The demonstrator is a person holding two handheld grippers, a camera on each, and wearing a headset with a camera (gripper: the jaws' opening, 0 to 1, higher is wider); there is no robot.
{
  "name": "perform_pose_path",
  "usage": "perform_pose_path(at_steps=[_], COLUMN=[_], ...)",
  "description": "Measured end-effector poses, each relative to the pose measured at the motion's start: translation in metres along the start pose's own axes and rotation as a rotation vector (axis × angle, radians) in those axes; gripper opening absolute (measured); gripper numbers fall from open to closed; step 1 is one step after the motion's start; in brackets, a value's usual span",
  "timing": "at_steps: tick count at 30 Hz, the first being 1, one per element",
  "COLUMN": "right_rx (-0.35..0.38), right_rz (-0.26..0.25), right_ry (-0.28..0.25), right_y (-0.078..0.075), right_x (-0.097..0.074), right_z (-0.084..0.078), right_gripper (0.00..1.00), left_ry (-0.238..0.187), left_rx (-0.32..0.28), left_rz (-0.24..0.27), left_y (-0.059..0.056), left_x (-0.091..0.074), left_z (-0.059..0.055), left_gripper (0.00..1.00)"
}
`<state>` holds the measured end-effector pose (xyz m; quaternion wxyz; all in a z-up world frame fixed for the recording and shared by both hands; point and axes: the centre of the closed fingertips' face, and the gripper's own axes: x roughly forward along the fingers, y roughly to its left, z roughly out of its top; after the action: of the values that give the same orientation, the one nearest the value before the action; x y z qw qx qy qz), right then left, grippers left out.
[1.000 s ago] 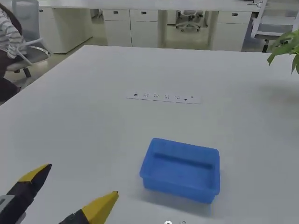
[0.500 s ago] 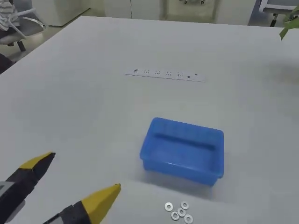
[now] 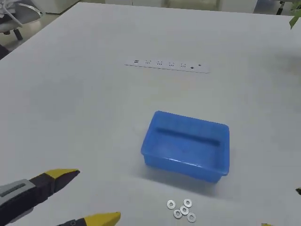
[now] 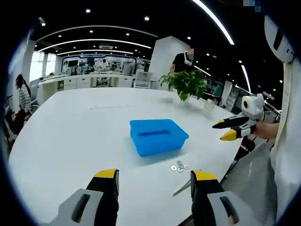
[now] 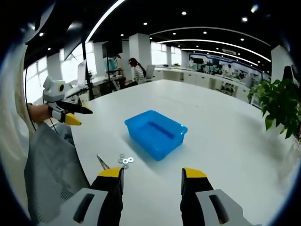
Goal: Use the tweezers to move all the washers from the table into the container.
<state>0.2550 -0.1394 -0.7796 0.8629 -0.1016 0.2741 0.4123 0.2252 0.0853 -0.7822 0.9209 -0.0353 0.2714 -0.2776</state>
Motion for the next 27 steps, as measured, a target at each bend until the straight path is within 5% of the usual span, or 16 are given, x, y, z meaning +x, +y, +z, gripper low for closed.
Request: perform_pose_path(at_steps=[6, 15, 22, 27], right_rx=[-0.038, -0.117, -0.227, -0.372], right_rz=[0.162, 0.308, 0.387, 0.409], right_ry=[0.037, 0.102, 0.195, 0.282], right_y=[0.036, 0.076, 0.096, 0.099], right_x=[0.026, 0.054, 0.063, 0.068], right_z=[-0.001, -0.013, -0.033, -0.05], right_gripper=[0.35, 0.31, 0.29, 0.27], left_ry=[0.076, 0.215, 0.303, 0.361], left_rx=[0.003, 0.155, 0.258, 0.345], left_rz=[-0.086, -0.212, -0.27, -0.304], left_y=[-0.015, -0.039, -0.044, -0.047], left_x=[0.014, 0.034, 0.043, 0.048], left_z=[-0.011, -0.035, -0.052, -0.063], left_gripper=[0.55, 0.47, 0.45, 0.4])
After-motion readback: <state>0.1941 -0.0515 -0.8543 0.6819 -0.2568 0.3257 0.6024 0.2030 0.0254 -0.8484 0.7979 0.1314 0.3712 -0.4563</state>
